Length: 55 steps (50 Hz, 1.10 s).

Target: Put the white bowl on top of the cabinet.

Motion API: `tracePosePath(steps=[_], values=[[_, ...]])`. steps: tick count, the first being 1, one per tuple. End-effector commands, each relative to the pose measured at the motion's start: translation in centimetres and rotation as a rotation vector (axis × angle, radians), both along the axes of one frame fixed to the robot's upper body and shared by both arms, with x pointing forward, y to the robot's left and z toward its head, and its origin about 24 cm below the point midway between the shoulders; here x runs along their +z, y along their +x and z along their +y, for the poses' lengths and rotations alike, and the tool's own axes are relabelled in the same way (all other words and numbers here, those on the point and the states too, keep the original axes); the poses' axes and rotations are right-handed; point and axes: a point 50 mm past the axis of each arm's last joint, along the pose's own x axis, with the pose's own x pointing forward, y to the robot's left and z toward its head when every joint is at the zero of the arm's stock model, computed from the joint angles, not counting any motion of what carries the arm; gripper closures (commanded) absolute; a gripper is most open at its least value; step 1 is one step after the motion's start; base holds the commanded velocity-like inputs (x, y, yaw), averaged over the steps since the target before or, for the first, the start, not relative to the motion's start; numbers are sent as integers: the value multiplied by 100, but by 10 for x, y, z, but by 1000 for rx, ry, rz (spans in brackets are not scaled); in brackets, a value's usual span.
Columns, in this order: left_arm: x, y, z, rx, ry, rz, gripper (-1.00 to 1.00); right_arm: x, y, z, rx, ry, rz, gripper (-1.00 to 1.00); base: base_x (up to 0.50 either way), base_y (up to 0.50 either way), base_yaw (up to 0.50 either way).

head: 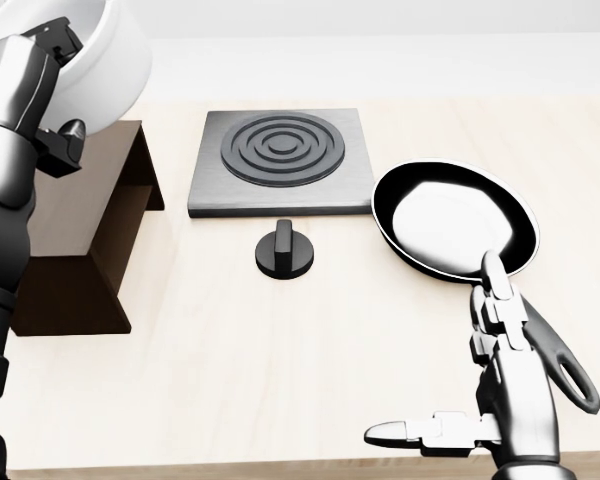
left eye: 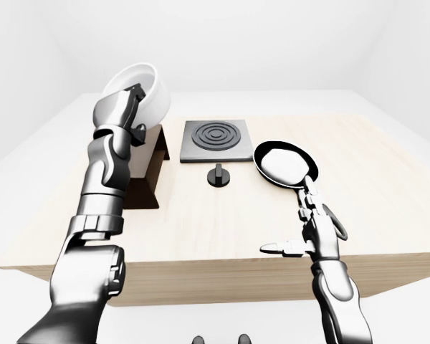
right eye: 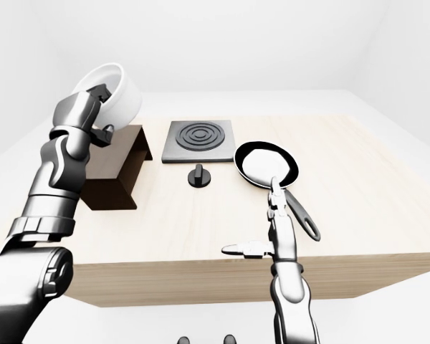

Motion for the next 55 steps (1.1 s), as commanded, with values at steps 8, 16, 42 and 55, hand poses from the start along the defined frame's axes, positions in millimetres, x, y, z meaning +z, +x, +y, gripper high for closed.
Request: tracePosePath(steps=[8,16,42,55], values=[[-5,7,47,222,-2,-52,100,-3,1,2,4,-4,13,-100,0,0,0],[-10,7,61,284,36,-31,100,-4,1,3,6,-7,16,-100,0,0,0],[-29,6,70,349,94,14,100,-4,2,3,9,-9,18,-100,0,0,0],[-42,6,67,359,98,45,100,-3,1,3,8,-7,14,-100,0,0,0]])
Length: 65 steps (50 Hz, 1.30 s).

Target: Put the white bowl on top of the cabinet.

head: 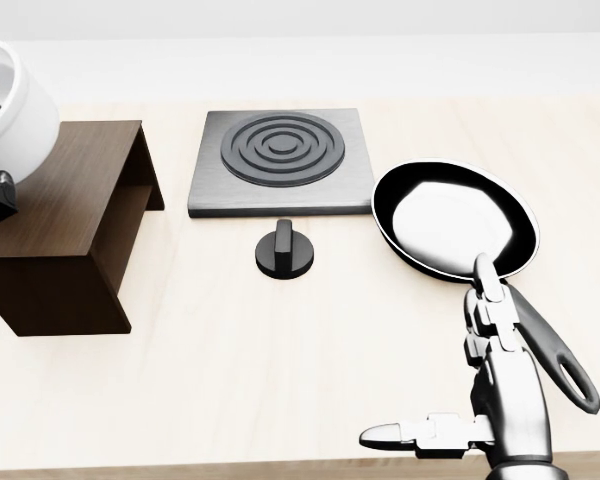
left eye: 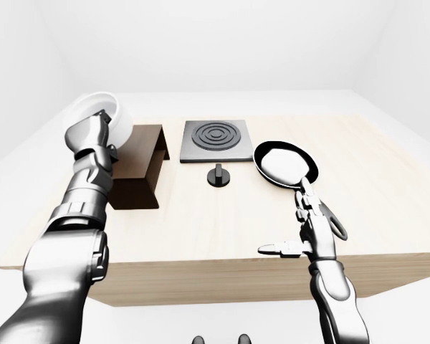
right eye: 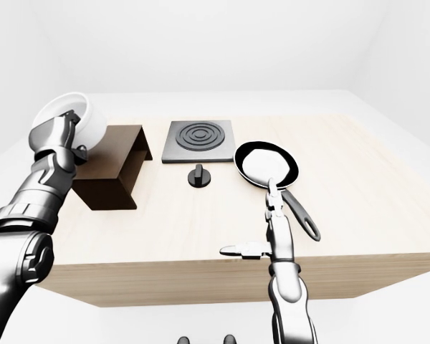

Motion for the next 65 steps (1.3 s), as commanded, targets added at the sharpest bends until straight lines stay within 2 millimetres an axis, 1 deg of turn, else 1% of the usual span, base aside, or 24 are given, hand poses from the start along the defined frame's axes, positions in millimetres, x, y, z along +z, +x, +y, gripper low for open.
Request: tracePosePath(steps=[1,26,37,48,65], values=[[7,1,-4,8,95,-36,100,1,0,0,-1,1,-2,-100,0,0,0],[-6,2,-10,1,95,-8,100,1,0,0,1,-2,-2,-100,0,0,0],[-3,4,-16,-15,112,-15,100,0,1,0,2,-3,-1,-100,0,0,0],[-7,5,-22,-31,118,-9,100,-1,-1,1,7,-4,5,-100,0,0,0],[-15,4,-22,-26,113,8,100,-2,-1,1,8,-6,9,-100,0,0,0]])
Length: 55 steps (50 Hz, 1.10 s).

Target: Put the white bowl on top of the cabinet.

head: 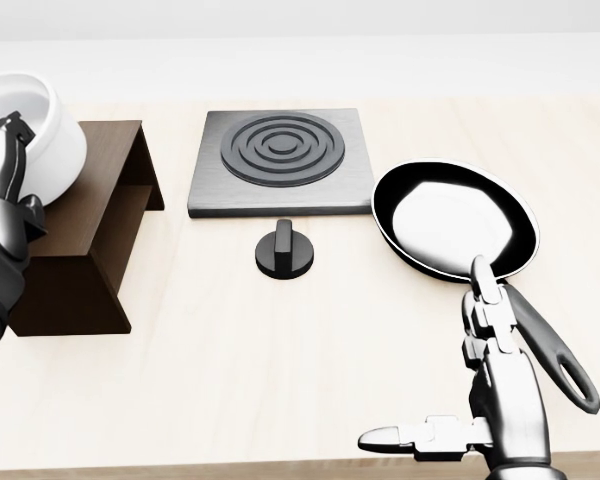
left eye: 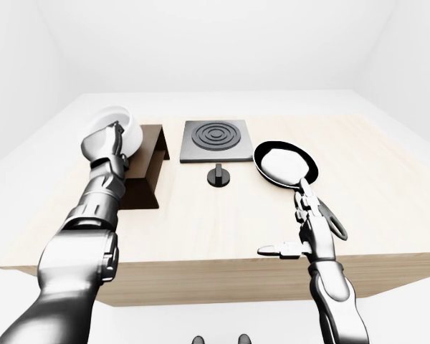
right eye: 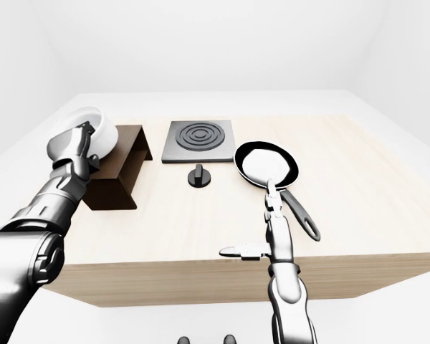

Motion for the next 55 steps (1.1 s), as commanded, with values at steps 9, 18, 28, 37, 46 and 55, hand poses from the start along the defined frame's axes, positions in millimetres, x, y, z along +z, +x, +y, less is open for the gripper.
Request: tracePosePath(steps=[9,18,28,37,46,55], values=[[11,2,-3,-12,93,-47,100,-1,0,0,2,-2,4,-100,0,0,0],[6,1,-3,-11,92,-38,100,-2,1,1,3,-4,8,-100,0,0,0],[3,0,-4,-12,88,-28,100,-2,1,0,2,-4,10,-100,0,0,0],[5,1,-4,-14,94,-32,-100,-3,1,0,3,-3,12,-100,0,0,0],[5,1,-4,-14,100,-32,-100,-2,0,1,5,-3,11,-100,0,0,0],[4,0,-3,-13,99,-27,-100,-3,1,2,8,-4,13,-100,0,0,0]])
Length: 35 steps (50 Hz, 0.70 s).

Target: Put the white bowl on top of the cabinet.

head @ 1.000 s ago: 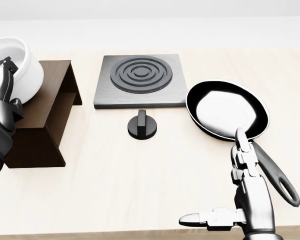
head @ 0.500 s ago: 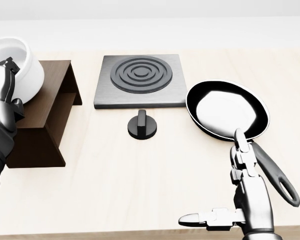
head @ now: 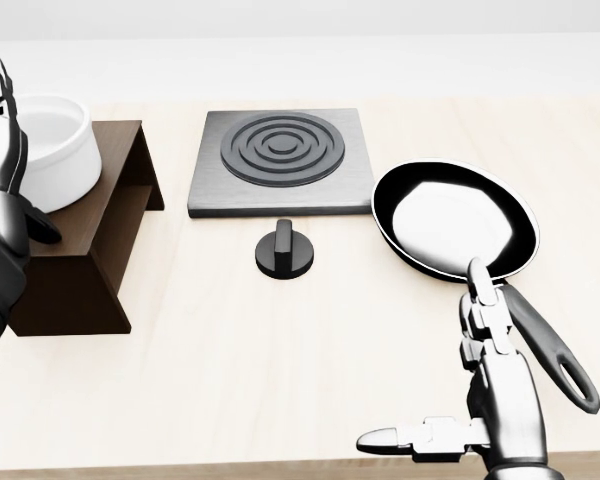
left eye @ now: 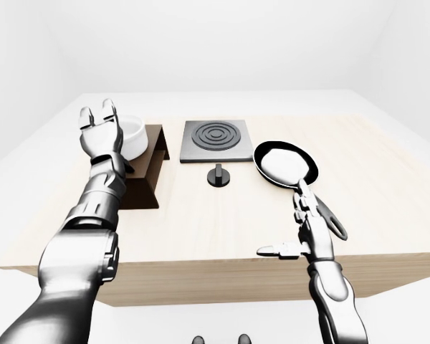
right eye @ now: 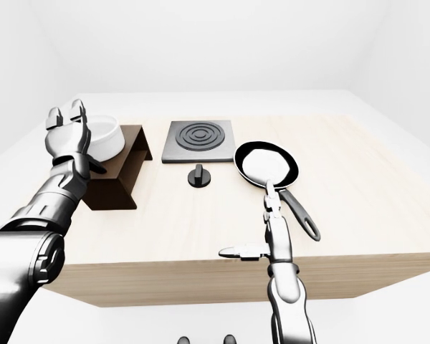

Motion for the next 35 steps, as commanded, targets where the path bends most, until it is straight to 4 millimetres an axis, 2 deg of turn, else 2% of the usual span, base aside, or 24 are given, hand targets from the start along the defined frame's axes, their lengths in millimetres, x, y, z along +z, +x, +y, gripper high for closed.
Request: tracePosePath(steps=[1,12,21,27,31,35], values=[[-5,-1,2,3,-1,24,-100,-1,0,1,3,-1,2,-100,0,0,0],[-1,-2,6,-3,-20,27,-100,-1,1,2,6,-3,6,-100,0,0,0],[18,-6,0,-84,10,-27,-100,-2,0,3,10,-5,10,-100,0,0,0],[36,-28,-14,-189,64,-62,-100,-3,0,4,13,-5,12,-100,0,0,0],[41,-40,-21,-217,94,-57,-100,-2,-1,4,14,-5,11,-100,0,0,0],[51,-62,-34,-258,147,-65,-100,-1,-2,4,15,-4,7,-100,0,0,0]])
